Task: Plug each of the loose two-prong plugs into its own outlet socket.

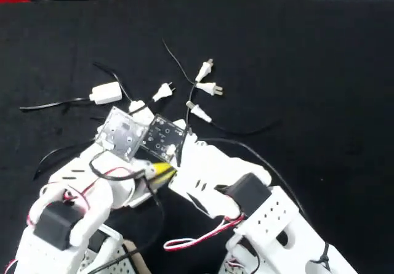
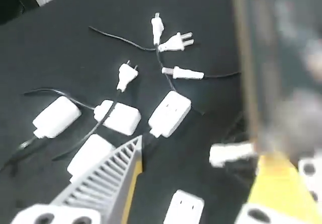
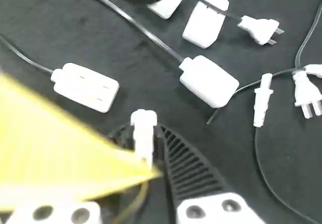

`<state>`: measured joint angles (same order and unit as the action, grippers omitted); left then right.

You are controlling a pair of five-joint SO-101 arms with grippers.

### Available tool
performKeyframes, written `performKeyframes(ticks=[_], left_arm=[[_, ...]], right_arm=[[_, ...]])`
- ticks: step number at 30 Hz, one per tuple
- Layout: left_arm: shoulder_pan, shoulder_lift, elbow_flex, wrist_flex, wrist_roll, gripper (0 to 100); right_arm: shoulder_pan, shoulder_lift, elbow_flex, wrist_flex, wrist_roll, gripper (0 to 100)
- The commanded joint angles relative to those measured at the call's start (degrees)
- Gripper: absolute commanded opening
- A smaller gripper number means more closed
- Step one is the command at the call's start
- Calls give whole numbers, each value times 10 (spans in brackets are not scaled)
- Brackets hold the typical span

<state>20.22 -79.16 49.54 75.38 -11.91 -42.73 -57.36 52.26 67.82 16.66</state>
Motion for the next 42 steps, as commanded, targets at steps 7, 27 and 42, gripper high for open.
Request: performKeyframes(ticks=[7,27,42], left_arm=[[-263,-3,15,37,-127,358],[-413,-223,363,-31,-161,355],[-460,-254,385,18,-162,354]], right_arm=[[-4,-98,10,12,-12,11],[-6,-67,56,-90,-72,12],[-72,236,-45,-131,-165,13]])
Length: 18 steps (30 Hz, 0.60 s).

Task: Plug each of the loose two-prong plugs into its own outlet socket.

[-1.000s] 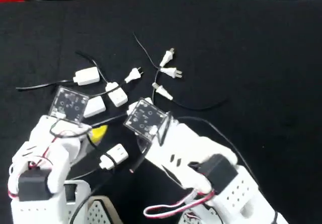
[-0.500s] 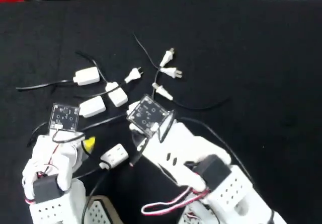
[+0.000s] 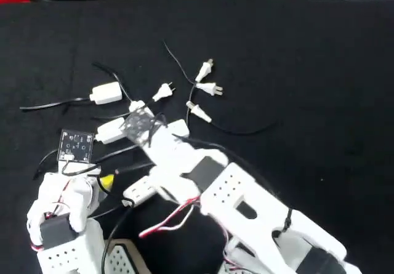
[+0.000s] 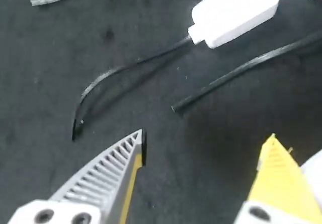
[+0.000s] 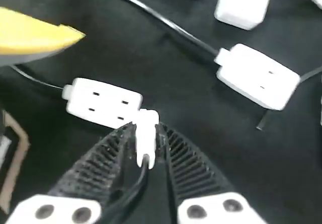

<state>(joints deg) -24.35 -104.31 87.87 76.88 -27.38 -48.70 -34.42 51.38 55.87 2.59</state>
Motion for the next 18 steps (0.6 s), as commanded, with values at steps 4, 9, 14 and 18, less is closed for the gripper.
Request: performKeyframes(ticks=[4,9,14,18], left_arm=[[-15,-3,12,-4,-6,354],[-17,-3,29,-6,-8,354],[-17,-3,32,-6,-8,354],[-14,-3,36,-6,-8,354]], right_arm=[[-13,33,-33,-45,-68,14],[-15,76,-36,-53,-92,16],[-15,99,-33,-69,-104,16],[-17,100,-33,-69,-118,15]])
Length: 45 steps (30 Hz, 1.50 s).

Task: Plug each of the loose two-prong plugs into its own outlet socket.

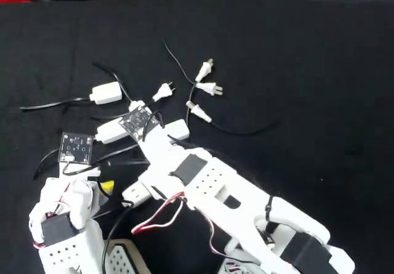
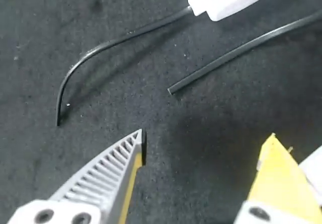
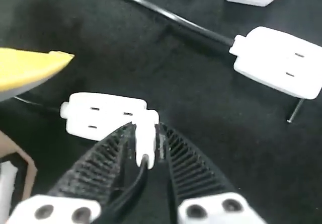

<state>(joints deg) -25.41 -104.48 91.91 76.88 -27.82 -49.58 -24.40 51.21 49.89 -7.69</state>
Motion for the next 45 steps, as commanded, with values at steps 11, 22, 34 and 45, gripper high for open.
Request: performKeyframes(ticks=[11,22,34,45], left_arm=[[-2,-1,-5,-6,-4,354],[-3,-1,-5,-6,-4,354],[-3,-1,-5,-6,-4,354],[-3,-1,-4,-6,-4,354]], right_arm=[[-42,-2,-36,-4,-27,15],[-44,-131,20,-13,-28,15],[-81,-48,22,-43,-52,14],[-42,-40,25,-42,-67,13]])
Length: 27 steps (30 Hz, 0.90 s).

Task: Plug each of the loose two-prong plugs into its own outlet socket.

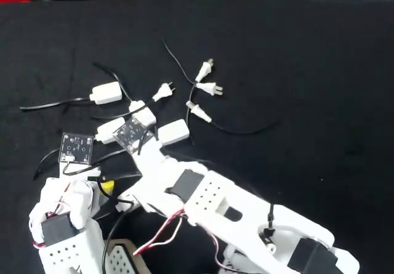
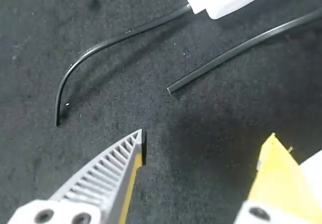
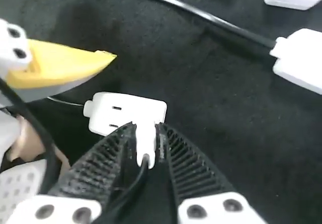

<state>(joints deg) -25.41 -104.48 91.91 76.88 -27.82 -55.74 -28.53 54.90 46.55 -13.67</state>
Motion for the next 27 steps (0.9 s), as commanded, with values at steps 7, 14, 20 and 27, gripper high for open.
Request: performKeyframes(ticks=[7,14,20,27], left_arm=[[-3,-1,-4,-7,-4,354],[-7,-1,6,-25,-4,354],[-7,-1,7,-25,-4,354],[-7,-1,7,-26,-4,354]], right_arm=[[34,18,-26,21,-6,14],[40,170,-118,68,-5,14],[28,296,-187,91,-4,14],[71,291,-189,120,53,13]])
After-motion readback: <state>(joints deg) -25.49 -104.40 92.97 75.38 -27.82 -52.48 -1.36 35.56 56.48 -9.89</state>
